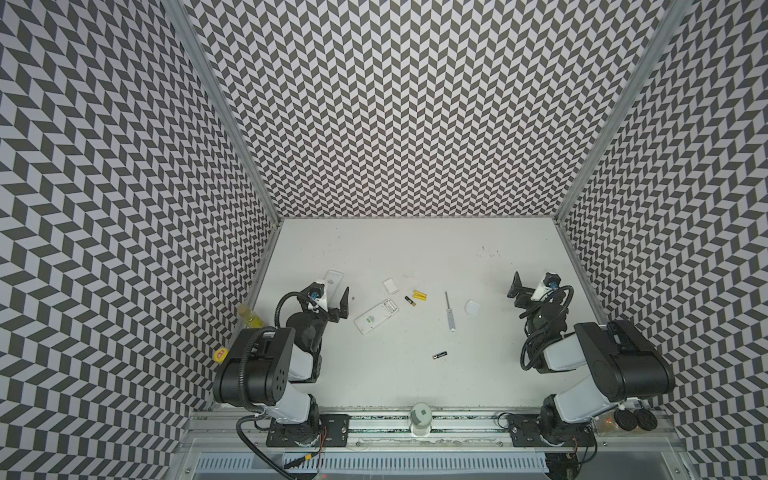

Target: Unload the batteries from the remote control

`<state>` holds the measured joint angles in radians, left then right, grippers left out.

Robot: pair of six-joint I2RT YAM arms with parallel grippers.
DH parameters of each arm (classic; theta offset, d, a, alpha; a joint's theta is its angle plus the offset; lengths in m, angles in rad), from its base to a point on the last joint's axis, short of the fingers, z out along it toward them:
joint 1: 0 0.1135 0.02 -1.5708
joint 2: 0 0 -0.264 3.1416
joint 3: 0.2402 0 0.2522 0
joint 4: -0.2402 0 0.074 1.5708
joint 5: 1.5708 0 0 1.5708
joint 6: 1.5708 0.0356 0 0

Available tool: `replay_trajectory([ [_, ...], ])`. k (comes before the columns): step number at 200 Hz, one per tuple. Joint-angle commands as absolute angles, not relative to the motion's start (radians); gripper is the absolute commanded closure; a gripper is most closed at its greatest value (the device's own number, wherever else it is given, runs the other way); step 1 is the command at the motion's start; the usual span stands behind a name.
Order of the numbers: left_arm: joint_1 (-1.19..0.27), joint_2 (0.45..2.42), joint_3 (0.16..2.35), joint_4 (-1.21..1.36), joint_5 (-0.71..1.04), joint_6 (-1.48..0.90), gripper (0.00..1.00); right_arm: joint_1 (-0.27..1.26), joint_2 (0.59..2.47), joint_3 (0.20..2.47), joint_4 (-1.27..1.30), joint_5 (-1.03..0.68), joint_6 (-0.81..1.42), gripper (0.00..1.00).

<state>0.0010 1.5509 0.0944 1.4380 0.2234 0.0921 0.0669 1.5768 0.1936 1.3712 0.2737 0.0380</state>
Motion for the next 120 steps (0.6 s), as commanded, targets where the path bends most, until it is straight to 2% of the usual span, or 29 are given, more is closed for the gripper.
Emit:
replay_trajectory([
  [1,0.005,1.55,0.138,1.469,0.226,0.087,0.0,0.069,1.571,0.191,1.41,0.285,0.036,0.0],
  [20,0.008,1.553,0.258,1.244,0.166,0.055,0.0,0.07,1.571,0.19,1.409,0.285,0.036,0.01],
  [120,0.009,1.549,0.225,1.31,0.178,0.058,0.0,0.07,1.571,0.192,1.41,0.285,0.036,0.0],
])
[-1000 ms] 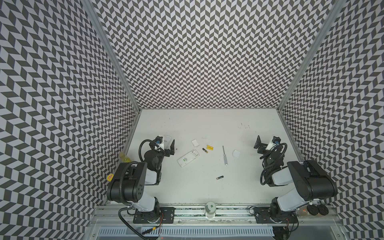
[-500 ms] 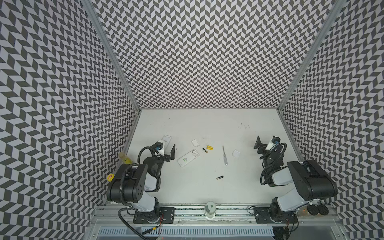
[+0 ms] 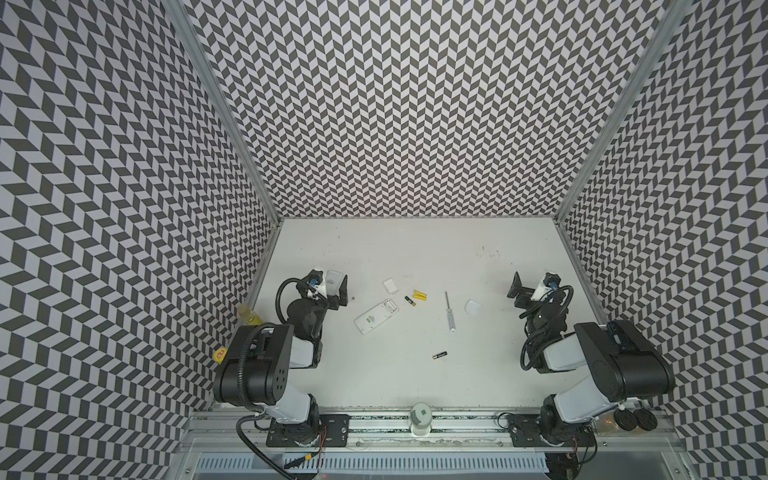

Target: Unload the batteries from the remote control

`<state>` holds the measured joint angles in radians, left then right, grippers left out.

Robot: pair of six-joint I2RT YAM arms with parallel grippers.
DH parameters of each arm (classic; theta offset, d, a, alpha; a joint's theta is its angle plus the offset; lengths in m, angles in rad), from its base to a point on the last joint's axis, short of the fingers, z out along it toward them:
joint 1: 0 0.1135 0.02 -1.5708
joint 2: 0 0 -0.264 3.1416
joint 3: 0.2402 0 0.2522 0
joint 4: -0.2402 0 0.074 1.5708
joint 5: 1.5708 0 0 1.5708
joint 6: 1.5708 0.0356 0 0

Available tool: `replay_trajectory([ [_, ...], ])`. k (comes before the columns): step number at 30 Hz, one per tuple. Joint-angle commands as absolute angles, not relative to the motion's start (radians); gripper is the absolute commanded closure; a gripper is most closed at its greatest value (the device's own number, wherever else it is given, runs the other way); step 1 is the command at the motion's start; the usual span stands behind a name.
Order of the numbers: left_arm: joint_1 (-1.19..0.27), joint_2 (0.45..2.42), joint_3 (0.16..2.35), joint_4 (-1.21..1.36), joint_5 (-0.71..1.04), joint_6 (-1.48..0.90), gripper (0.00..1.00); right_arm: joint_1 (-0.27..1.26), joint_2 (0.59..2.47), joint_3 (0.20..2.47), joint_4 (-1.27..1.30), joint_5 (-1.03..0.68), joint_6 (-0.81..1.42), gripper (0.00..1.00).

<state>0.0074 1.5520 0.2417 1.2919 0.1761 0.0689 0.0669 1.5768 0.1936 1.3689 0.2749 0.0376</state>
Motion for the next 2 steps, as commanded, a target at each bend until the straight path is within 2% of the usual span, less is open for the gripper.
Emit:
replay_trajectory([
  [1,0.009,1.548,0.221,1.315,0.181,0.06,0.0,0.07,1.571,0.191,1.41,0.285,0.036,0.0],
  [2,0.009,1.541,0.193,1.359,0.208,0.071,0.0,0.069,1.571,0.191,1.41,0.286,0.036,0.01],
])
